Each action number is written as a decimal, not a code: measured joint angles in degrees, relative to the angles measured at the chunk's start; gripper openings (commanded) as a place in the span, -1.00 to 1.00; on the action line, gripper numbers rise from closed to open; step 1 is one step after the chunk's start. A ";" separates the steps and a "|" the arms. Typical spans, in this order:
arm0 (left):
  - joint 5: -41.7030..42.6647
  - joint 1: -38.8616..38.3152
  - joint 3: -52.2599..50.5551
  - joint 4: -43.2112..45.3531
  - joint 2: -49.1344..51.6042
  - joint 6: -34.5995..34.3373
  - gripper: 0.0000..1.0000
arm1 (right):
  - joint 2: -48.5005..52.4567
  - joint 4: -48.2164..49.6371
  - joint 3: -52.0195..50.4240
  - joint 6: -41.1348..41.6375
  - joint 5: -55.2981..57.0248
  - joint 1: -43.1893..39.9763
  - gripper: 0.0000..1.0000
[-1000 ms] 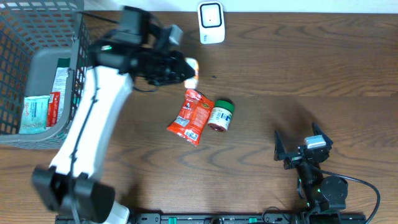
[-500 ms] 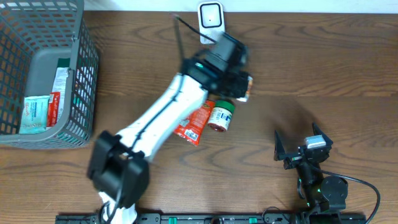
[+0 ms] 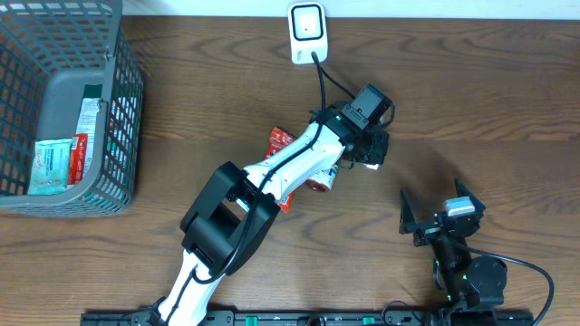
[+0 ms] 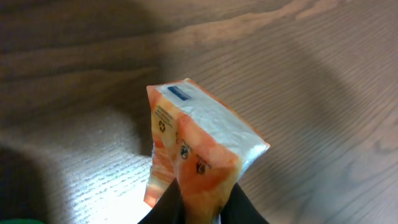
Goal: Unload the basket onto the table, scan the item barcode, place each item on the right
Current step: 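Carry the orange box with the left gripper and place it right of the jar, then move the left gripper into the basket and grasp the red strip packet, then carry the red strip packet with the left gripper and drop it left of the bag, then reach the left gripper into the basket and grasp the mint-green wipes pack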
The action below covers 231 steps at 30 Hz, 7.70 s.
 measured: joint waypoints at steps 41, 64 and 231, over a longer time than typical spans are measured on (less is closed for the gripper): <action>-3.65 64.59 2.91 -21.92 -42.45 14.64 0.59 | 0.00 0.00 -0.02 0.00 -0.02 0.00 0.99; -22.53 76.04 -1.62 -26.16 -6.62 23.89 0.66 | 0.00 0.00 -0.02 0.00 0.00 0.00 0.99; -31.91 74.75 -2.67 -19.89 -8.52 28.24 0.86 | 0.00 0.00 -0.02 0.00 -0.02 0.00 0.99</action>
